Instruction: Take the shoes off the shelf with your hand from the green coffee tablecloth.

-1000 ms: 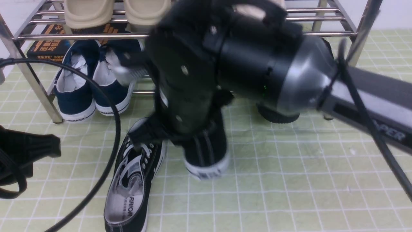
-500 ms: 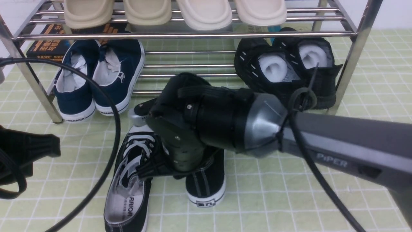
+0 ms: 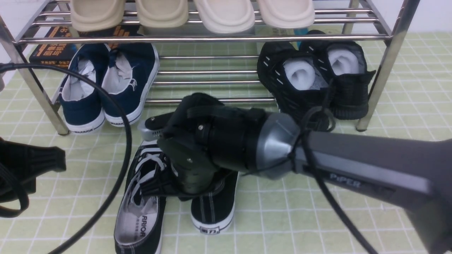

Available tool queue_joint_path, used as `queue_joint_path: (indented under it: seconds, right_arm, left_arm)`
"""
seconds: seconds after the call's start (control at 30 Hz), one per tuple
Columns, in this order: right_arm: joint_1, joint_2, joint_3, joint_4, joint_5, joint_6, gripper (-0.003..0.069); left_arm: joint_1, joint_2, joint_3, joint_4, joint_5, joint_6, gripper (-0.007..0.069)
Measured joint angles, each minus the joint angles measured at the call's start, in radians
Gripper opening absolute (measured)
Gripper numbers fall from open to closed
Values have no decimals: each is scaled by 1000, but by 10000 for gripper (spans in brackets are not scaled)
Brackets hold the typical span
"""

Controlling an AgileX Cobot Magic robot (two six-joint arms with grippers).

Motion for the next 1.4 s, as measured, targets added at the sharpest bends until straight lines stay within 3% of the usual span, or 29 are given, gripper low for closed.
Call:
queue_joint_path:
  seconds: [0.3,0.47,0.57,0.63,0.73,0.83,0.93,1.2,1.4]
  right_arm:
    - [-1,3,0,102,-3,0,123]
    - [-1,-18,-5,188,61,-19,295]
    - [-1,-43,-28,211,138,-73,357]
    - [-1,-85,-74,230,241,-193,398]
    - [-1,-129,-101,238,260,-291,402]
    - [-1,-235,-111,268,273,-479,363]
    - [-1,-333,-107,282,284,-570,287]
    - [-1,-718,82,260,290,-622,67]
    - [-1,-1116,373,166,297,-623,0]
  left_arm:
    - [0,0,0,0,0,0,127]
    - [0,0,0,0,0,0,127]
    - [0,0,0,0,0,0,129]
    - [0,0,0,0,0,0,134]
    - [0,0,0,0,0,0,137]
    - [0,0,0,0,1,0,140]
    - [0,0,0,-3,1,0,141]
    - [0,0,0,-3,15,0,142]
    - [0,0,0,-2,23,0,142]
